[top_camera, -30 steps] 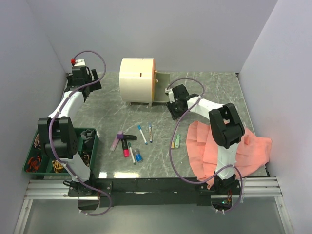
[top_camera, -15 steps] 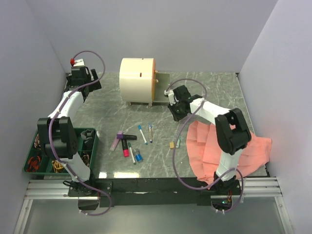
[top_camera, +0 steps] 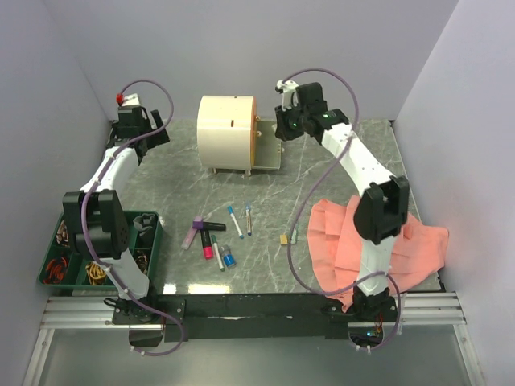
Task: Sort the stationery into containers
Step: Pick up the stationery from the center of the board, then place the stationery in the drawer, then pick up the stationery from the center of the board.
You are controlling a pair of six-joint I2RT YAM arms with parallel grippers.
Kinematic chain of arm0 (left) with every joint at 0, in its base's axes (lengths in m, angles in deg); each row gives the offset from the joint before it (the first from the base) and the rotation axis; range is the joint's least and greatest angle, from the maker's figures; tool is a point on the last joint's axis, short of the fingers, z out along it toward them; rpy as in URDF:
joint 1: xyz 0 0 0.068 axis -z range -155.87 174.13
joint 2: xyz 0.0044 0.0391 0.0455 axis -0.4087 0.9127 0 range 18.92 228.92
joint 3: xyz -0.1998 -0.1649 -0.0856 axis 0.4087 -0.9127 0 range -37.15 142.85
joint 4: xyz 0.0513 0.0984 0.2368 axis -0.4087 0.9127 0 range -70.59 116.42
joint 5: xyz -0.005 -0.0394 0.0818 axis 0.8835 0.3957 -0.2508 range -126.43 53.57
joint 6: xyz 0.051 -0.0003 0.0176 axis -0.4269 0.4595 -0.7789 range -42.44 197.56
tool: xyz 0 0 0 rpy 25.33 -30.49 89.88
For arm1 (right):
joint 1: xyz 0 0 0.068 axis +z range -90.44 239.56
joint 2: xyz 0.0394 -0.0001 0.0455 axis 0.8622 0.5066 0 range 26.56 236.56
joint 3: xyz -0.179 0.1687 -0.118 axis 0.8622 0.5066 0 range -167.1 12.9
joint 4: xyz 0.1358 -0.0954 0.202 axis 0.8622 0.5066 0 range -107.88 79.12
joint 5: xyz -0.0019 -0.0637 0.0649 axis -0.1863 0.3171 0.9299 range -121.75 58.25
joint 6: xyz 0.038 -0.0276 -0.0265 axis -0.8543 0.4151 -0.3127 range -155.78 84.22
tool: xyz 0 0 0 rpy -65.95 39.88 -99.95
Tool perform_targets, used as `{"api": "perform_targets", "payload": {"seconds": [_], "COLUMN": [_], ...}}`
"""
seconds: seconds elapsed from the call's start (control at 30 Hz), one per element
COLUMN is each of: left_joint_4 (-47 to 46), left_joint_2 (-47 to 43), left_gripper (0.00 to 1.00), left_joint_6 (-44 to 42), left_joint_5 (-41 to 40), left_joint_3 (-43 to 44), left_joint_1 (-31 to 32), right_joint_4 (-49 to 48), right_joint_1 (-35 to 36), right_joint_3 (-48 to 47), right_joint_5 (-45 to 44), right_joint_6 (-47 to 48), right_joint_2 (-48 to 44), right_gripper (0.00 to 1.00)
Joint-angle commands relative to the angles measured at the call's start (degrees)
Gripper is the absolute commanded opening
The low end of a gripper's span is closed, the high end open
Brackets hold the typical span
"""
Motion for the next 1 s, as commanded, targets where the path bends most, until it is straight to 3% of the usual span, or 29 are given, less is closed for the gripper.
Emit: {"api": "perform_targets", "payload": {"seconds": [0.0, 0.17, 0.2, 0.3, 0.53, 0.63, 0.7, 0.73, 0.8, 0.83, 0.97], "left_joint_4": [-1.53, -1.71, -1.71, -1.88, -2.06, -2.41, -2.59, -2.59, -2.59, -2.59, -2.76], "left_joint_2": [-0.32, -0.76, -0.84, -0.93, -1.55, -1.72, -1.73, -1.46, -1.55, -1.64, -2.95], "left_gripper": [0.99, 0.99, 1.00, 0.99, 0.99, 0.99, 0.99, 0.99, 1.00, 0.99, 0.99], "left_joint_6": [-0.12, -0.56, -0.65, -0.65, -0.12, -0.30, -0.39, -0.30, -0.04, 0.05, -0.38], "left_joint_5": [0.21, -0.58, -0.58, -0.75, -1.11, -1.11, -1.02, -0.41, 0.12, 0.21, -0.31], "left_joint_3": [2.65, 2.12, 2.04, 1.86, 1.07, 0.28, -0.07, -0.60, -1.04, -1.21, -3.06], "left_joint_1": [0.22, 0.22, 0.22, 0.22, 0.13, 0.04, -0.05, -0.05, -0.05, -0.05, -0.05], "right_joint_4": [3.50, 4.21, 4.04, 3.42, 3.76, 10.42, 16.91, 30.44, 35.12, 35.06, 30.94], "right_joint_1": [0.23, 0.32, 0.50, 0.41, -0.81, -1.87, -2.05, -1.18, -1.00, -0.73, 2.15], "right_joint_3": [-11.09, -15.59, -15.33, -13.31, -3.06, 4.84, 8.56, 12.32, 15.76, 17.44, 26.84], "right_joint_5": [2.00, 0.86, 0.42, -0.38, 7.25, 17.78, 20.88, 19.67, 17.91, 15.21, 8.71], "right_joint_6": [-2.24, -3.82, -4.26, -4.88, 0.82, 17.49, 36.00, 59.23, 68.38, 75.82, 91.25], "right_joint_2": [9.04, 13.89, 13.98, 12.67, 1.87, -6.03, -8.25, -9.21, -9.40, -10.36, -13.79], "right_gripper": [0.13, 0.22, 0.33, 0.50, 0.61, 0.62, 0.64, 0.64, 0.63, 0.62, 0.58]}}
